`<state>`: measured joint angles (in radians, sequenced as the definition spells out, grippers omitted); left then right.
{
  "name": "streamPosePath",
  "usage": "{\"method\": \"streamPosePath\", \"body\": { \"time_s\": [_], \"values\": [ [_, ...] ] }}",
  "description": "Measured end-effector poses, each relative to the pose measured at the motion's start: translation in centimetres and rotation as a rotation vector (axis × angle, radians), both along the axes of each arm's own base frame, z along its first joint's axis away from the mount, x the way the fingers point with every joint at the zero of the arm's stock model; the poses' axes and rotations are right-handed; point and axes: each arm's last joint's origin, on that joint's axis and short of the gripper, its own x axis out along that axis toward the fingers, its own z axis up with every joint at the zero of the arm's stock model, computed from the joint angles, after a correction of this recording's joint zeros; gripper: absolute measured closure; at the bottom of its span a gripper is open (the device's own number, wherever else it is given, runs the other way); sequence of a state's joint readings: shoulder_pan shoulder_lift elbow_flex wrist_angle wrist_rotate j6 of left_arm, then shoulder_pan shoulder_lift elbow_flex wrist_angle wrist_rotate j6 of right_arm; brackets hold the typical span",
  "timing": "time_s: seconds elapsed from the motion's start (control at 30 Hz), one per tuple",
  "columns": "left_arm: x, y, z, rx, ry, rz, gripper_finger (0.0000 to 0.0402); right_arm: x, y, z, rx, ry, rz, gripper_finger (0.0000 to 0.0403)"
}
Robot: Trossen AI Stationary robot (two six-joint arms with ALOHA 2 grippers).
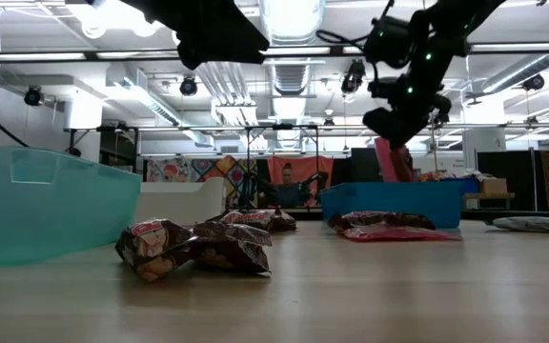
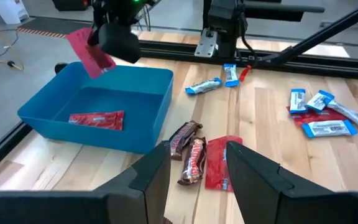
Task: Sort candy
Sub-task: Put the red candy into the blue bin, then put the brown chocolate bar into the green bin
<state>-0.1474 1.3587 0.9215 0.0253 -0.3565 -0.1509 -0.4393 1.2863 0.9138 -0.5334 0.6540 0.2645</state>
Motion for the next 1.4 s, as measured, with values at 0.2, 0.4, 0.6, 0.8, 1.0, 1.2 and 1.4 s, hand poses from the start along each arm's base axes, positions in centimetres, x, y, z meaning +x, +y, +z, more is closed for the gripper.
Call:
{"method": "streamPosePath", "body": {
  "time_s": [0.2, 0.4, 0.6, 0.8, 1.0, 1.2, 1.4],
  "values": [
    [0.2, 0.0, -0.4, 0.003, 0.013, 0.000, 0.0260, 1.2, -1.2, -1.5, -0.022, 0.046, 0.014, 0.0394],
    [0.3, 0.0, -0.4, -0.021, 0.007, 0.010, 0.0260, 1.7, -2.3, -3.4, -0.037, 0.134, -0.017, 0.0394],
    [0.3, 0.0, -0.4, -0.022, 0.007, 0.010, 0.0260, 2.9, -2.6, -4.7, 0.027, 0.092, 0.062, 0.0380],
    [0.3, 0.0, -0.4, -0.046, 0.000, 0.021, 0.0260, 3.8, -2.9, -5.3, 0.067, 0.047, 0.090, 0.0320],
    [0.8, -0.1, -1.4, -0.054, 0.032, 0.028, 0.0260, 4.1, -2.8, -3.8, 0.105, -0.044, 0.130, 0.0269],
    [1.3, -0.2, -2.3, -0.058, 0.059, 0.032, 0.0260, 4.5, -2.1, -1.5, 0.171, -0.172, 0.244, 0.0259],
    [1.4, -0.2, -2.4, -0.072, 0.059, 0.039, 0.0260, 4.3, -0.3, 0.9, 0.165, -0.248, 0.308, 0.0259]
  ]
}}
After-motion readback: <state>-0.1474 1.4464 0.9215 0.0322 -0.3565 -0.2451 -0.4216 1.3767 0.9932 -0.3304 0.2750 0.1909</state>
